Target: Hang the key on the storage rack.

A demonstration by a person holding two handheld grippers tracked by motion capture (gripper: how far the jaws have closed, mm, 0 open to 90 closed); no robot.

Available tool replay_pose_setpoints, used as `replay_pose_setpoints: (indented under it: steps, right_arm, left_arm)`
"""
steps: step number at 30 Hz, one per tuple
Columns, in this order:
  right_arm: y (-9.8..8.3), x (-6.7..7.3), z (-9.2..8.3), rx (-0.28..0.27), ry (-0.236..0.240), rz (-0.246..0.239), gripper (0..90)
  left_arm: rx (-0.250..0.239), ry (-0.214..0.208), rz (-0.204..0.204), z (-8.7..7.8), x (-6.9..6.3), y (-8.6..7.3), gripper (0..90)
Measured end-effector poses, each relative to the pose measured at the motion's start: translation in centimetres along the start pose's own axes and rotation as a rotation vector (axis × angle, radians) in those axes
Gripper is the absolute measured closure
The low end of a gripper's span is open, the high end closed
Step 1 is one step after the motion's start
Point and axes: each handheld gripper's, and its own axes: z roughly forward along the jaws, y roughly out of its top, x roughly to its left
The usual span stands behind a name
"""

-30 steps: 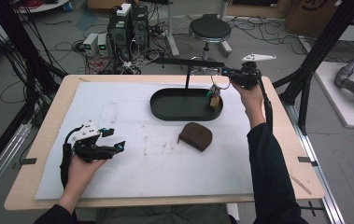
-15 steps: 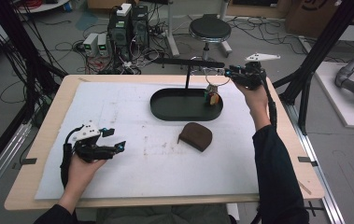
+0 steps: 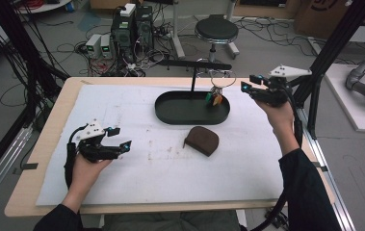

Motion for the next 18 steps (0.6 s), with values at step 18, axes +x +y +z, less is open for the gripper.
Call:
replay_pose_setpoints:
  steps: [18]
  right_arm:
    - [-6.2, 3.6, -3.4, -0.059, 0.11, 0.045, 43.5]
  left_arm:
    - [-0.017, 0.012, 0.005, -0.8, 0.4, 0.5, 30.5]
